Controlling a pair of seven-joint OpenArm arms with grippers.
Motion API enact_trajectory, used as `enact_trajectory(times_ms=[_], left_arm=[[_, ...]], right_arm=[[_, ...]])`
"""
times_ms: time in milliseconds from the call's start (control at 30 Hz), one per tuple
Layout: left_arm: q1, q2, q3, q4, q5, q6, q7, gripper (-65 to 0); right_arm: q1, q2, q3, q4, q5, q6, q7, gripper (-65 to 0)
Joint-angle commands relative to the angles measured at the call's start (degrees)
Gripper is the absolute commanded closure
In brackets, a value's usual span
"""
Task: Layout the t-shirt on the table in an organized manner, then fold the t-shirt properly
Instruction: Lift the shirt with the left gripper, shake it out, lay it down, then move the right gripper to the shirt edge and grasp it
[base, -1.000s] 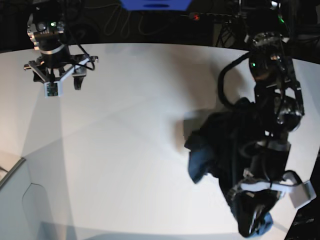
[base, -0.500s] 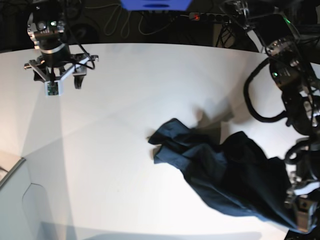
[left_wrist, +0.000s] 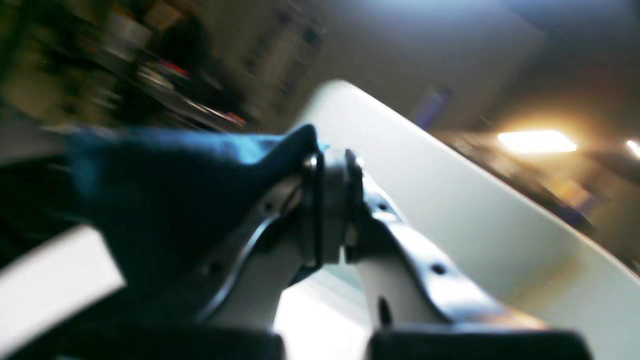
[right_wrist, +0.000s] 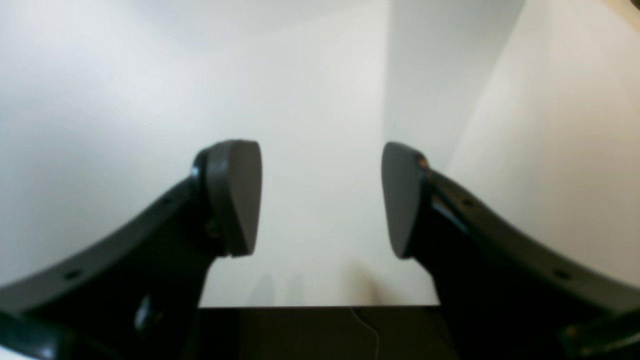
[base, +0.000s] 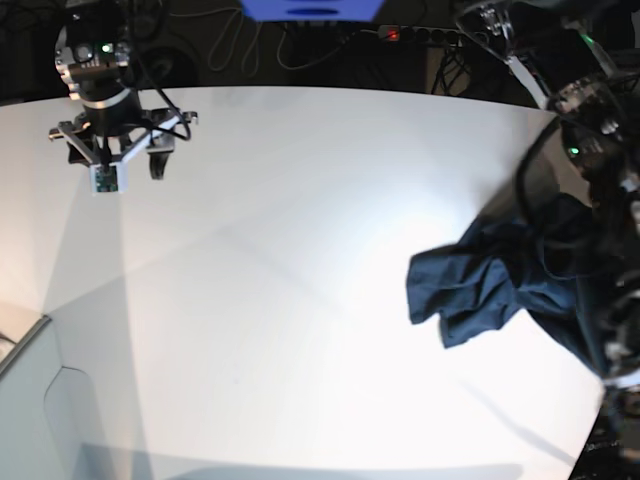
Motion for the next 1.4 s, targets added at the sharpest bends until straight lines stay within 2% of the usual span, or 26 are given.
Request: enact_trajectory(times_ms=[0, 167, 433, 500, 600, 667, 733, 867, 1033, 1200, 1367], left_arm=[[-1.12, 0.02, 2.26, 0.99, -0.41, -1.01, -1.64, 0.0], [-3.66, 3.45, 13.34, -1.03, 0.30, -1.01, -1.64, 0.0], [-8.94, 10.57, 25.82, -10.97, 0.30, -0.93, -1.29, -1.0], [-10.43, 11.36, 30.57, -16.77, 0.12, -0.93, -1.29, -6.3], [-13.16, 11.88, 37.25, -26.79, -0.41, -1.01, -1.73, -20.2], [-14.04, 13.73, 39.62, -32.42, -0.41, -1.10, -1.91, -29.3], [-14.04, 15.75, 39.45, -34.53, -0.41, -1.37, -1.91, -33.5], [-13.77, 15.84, 39.45, -34.70, -0.41, -1.37, -1.91, -33.5], [-10.61, 10.04, 34.61, -30.48, -0.41, -1.37, -1.91, -33.4], [-3.31, 3.80, 22.66, -23.80, -0.41, -1.37, -1.82, -33.4], [5.13, -0.42, 11.23, -19.32, -0.41, -1.45, -1.73, -33.4]], right_arm=[[0.00, 0.30, 0.18, 1.02, -0.17, 0.01, 1.28, -38.1], [-0.18, 0.30, 0.18, 1.02, -0.17, 0.01, 1.28, -38.1], [-0.53, 0.30, 0.18, 1.02, -0.17, 0.01, 1.28, -38.1], [-0.53, 0.30, 0.26, 1.02, -0.17, 0.01, 1.28, -38.1], [-0.53, 0.30, 0.44, 1.02, -0.17, 0.01, 1.28, -38.1], [-0.53, 0.30, 0.44, 1.02, -0.17, 0.01, 1.28, -38.1], [-0.53, 0.30, 0.26, 1.02, -0.17, 0.01, 1.28, -38.1], [-0.53, 0.30, 0.09, 1.02, -0.17, 0.01, 1.28, -38.1], [-0.09, 0.21, -2.29, 1.02, -0.17, 0.01, 1.28, -38.1], [2.02, 0.21, -7.38, 0.93, -0.17, 0.01, 1.28, -38.5], [6.77, -0.05, -14.15, -2.06, -0.17, 0.01, 1.19, -38.5]])
